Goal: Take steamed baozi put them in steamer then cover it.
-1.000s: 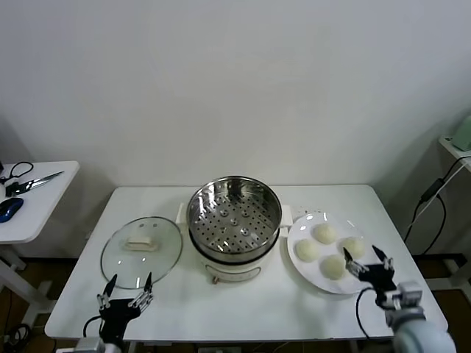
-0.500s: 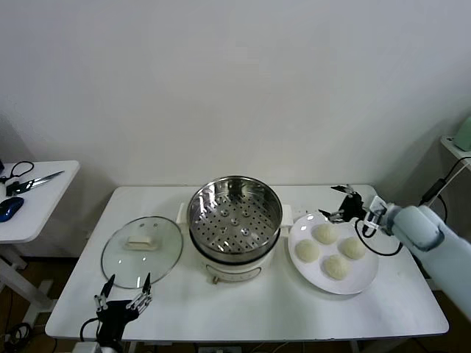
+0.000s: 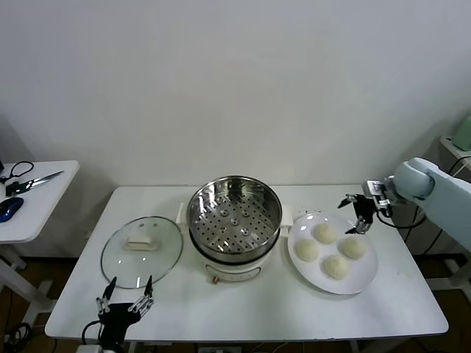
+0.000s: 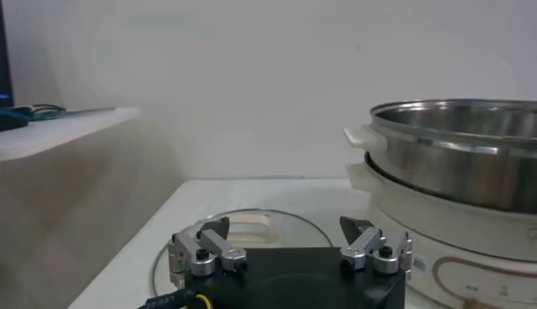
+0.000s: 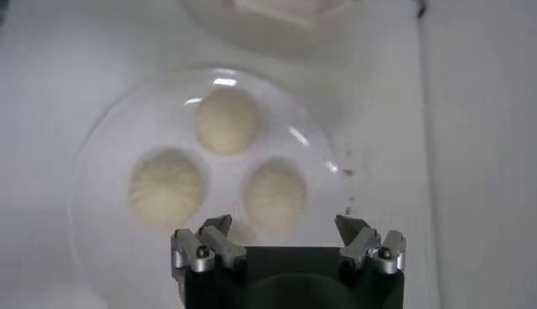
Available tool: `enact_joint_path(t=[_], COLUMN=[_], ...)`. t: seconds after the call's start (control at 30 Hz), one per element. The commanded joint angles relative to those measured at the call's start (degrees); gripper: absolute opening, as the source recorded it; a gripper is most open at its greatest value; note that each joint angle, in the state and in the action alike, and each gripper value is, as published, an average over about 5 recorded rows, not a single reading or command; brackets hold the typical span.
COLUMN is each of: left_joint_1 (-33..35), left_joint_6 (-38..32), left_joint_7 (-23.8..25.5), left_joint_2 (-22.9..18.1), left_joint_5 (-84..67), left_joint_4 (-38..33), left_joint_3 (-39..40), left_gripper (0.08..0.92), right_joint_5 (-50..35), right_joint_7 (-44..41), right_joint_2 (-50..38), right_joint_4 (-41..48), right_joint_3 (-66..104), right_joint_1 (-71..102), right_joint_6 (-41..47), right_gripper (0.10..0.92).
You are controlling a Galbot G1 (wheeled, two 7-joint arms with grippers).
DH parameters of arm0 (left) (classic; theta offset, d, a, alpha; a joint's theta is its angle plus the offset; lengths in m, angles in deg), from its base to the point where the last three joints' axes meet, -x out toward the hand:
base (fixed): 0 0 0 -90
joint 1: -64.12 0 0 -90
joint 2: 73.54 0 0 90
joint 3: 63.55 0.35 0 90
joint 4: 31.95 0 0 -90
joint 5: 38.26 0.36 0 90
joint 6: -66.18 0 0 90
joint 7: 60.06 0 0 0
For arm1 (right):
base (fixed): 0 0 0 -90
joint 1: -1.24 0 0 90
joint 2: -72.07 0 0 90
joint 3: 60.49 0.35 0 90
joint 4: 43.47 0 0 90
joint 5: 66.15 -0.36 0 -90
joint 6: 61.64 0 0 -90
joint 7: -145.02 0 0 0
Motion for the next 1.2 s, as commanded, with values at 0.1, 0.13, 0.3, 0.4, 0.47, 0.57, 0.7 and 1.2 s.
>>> enact_joint_path(t=[0.1,0.13,0.3,0.4,0.47,0.57,0.7,1.2], left_joint_1=[0.2,0.3,0.4,0.5,0.6,0.8,1.0,1.3], left_joint_6=[-0.4,-0.4,-0.5,-0.6,-0.8,-1.0,-1.1,-1.5], left_joint_7=[-0.1,-0.1,-0.1,-0.2,-0.2,-0.2,-0.2,-0.6], left_joint_2=[0.1,0.0,-0.2,-0.3,-0.4,-0.4,-0.4,-0.5], left_joint_5=[0.2,0.2,0.6,0.6,0.6,0.6,0.6,0.9], left_joint_4=[0.3,0.3,0.5,0.7,0.8,0.9,1.0,1.1], left_joint_3=[0.1,0.2,0.6,0.6,0.6,0.6,0.6,0.7], left_gripper=[0.823,0.823,0.823,0.823,0.823,0.823,0.823,0.823], right_joint_5=[1.2,1.5,2.8,3.7,4.8,5.8,6.2,5.1], right_joint_7=[-0.5,-0.2,0.8,1.7,2.1,2.3,2.4,1.8], right_joint_2=[6.9,7.8,11.4,13.7,15.0,16.1,17.1,17.6], right_joint_4=[7.0,7.8,10.6,13.0,14.8,16.5,18.1,18.9], right_joint_3=[-4.3,-3.9,-4.6,-4.3,-3.9,-3.6,-2.4,-0.4], right_joint_1=[-0.4,0.0,0.6,1.1,1.6,2.2,3.4,3.8], right_joint_6=[1.7,1.9,2.8,3.7,4.2,4.9,5.0,4.7], right_gripper=[0.823,0.823,0.823,0.823,0.823,0.823,0.823,0.680])
